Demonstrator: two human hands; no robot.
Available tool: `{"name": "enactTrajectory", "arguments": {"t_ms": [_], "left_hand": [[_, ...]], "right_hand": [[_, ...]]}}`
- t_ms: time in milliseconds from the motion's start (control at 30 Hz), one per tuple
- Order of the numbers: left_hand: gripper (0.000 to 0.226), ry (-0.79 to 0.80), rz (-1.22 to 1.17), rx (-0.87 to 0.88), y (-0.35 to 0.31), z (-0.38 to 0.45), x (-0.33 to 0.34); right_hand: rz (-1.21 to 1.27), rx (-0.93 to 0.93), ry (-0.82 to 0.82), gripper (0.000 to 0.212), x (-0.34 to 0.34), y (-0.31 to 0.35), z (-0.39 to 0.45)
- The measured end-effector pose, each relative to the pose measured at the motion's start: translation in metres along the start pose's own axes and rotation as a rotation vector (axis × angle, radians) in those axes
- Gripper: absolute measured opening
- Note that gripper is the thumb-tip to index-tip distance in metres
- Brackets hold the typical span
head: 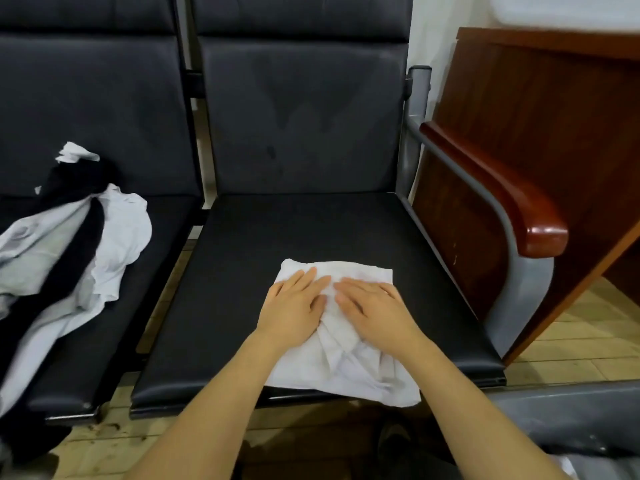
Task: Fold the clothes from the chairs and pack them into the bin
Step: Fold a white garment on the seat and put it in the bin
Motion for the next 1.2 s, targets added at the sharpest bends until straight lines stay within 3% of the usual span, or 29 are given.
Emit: {"name": "enactTrajectory", "arguments": {"t_ms": [100,200,433,533,700,833,900,1033,1200], "left_hand": [[0.048,0.079,0.036,-0.056,0.009,-0.002,0.008],[0.049,0.078,0.072,-0.103,0.015,0.003,0.009],[0.045,-0.047,-0.186,-0.133,0.021,0.0,-0.019],[0.048,0.001,-0.051,-0.039,0.015,-0.024,-0.031],[0.058,0.186,0.139,-0.013,0.023,-0.067,-0.025],[0.059,0.164,0.211,0.03,0.019,-0.088,-0.026],[0.06,0.14,0.209,0.063,0.015,-0.092,-0.027],[0.1,0.037,0.208,0.135,0.006,-0.091,-0.035],[0.09,-0.046,0.123,0.193,-0.022,-0.08,-0.039]], "right_hand": [[-0.177,0.271,0.129,0.054,0.01,-0.051,-0.005],[-0.185,0.379,0.082,0.055,0.004,-0.066,-0.004],[0.078,0.302,-0.169,0.031,-0.026,-0.025,0.0],[0.127,0.285,-0.188,0.031,-0.025,-0.005,-0.008],[0.144,0.317,-0.205,0.052,-0.018,0.02,-0.026],[0.015,0.265,-0.148,0.052,-0.006,0.033,-0.033],[0.077,0.264,-0.223,0.04,-0.013,0.033,-0.038],[0.231,0.449,-0.45,0.048,-0.044,0.008,-0.064],[0.042,0.519,-0.59,0.063,-0.069,-0.005,-0.09]]}}
Point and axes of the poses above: each hand's wrist, its own z-axis towards the middle knuckle, its own x-axis out of the palm, y = z × x, the point moved 10 cm from there along z, towards the middle knuckle, and after that the axes turned 10 degrees about -y, right-handed, at the moved point
